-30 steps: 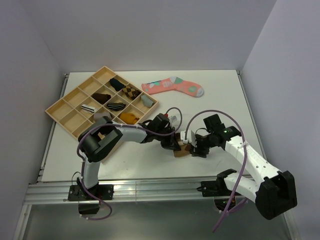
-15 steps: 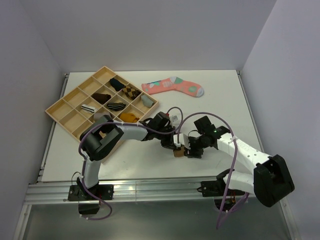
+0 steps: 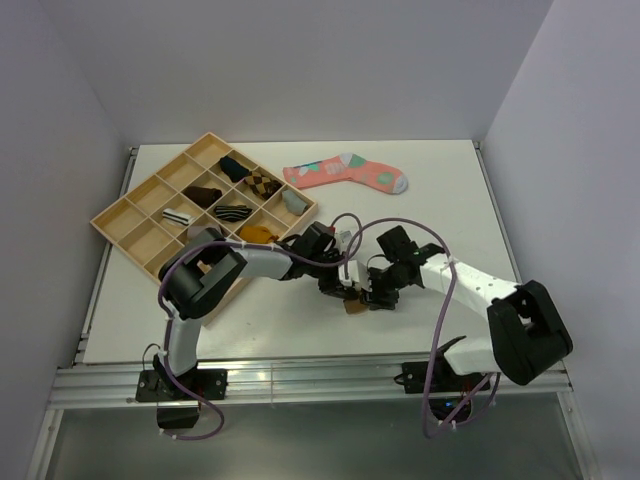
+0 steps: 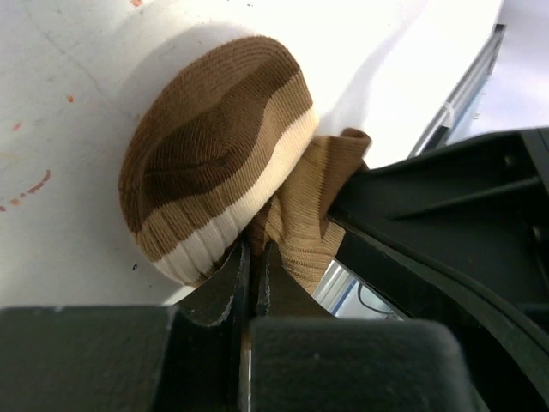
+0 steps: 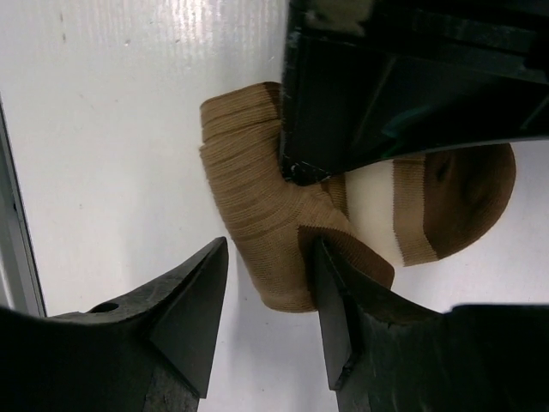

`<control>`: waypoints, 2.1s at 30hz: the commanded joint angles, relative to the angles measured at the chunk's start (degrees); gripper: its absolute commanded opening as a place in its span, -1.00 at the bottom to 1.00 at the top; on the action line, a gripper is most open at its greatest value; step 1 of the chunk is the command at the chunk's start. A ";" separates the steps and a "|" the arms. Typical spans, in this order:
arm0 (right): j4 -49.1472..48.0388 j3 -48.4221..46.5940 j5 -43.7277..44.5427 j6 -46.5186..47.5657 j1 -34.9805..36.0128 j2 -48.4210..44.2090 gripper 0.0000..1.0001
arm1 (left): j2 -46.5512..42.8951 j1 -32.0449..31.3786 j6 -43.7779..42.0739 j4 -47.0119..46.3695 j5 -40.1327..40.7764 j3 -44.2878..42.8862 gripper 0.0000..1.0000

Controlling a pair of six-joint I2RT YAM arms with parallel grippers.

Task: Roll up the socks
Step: Roll the sock at the center of the board.

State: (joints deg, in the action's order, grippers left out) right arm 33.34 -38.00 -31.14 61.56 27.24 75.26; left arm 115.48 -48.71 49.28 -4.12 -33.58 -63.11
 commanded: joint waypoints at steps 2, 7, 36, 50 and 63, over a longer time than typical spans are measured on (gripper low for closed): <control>1.37 -2.34 2.92 -1.70 0.44 4.80 0.04 | 3.00 -0.07 -0.07 2.47 -2.35 5.45 -0.96; 2.78 -3.40 3.09 -2.14 0.61 6.47 0.03 | 4.31 0.02 4.07 -4.31 -7.46 7.65 -0.92; 25.89 -18.15 4.07 -8.03 1.06 23.77 -0.79 | -24.94 -7.01 2.76 -24.54 33.31 31.38 -0.31; 38.20 -37.23 -0.77 -9.70 0.71 41.09 -0.76 | -28.13 -16.59 -18.59 -30.16 40.26 29.72 -0.10; 35.65 -37.32 -0.33 -12.52 0.53 42.95 -0.77 | -18.99 -16.68 -25.28 -32.71 34.99 22.51 -0.06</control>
State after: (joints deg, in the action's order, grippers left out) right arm 72.73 -75.00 -33.93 49.06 27.86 116.11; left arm 94.78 -65.14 27.51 -33.69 3.86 -37.58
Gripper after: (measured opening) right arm 0.201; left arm 0.470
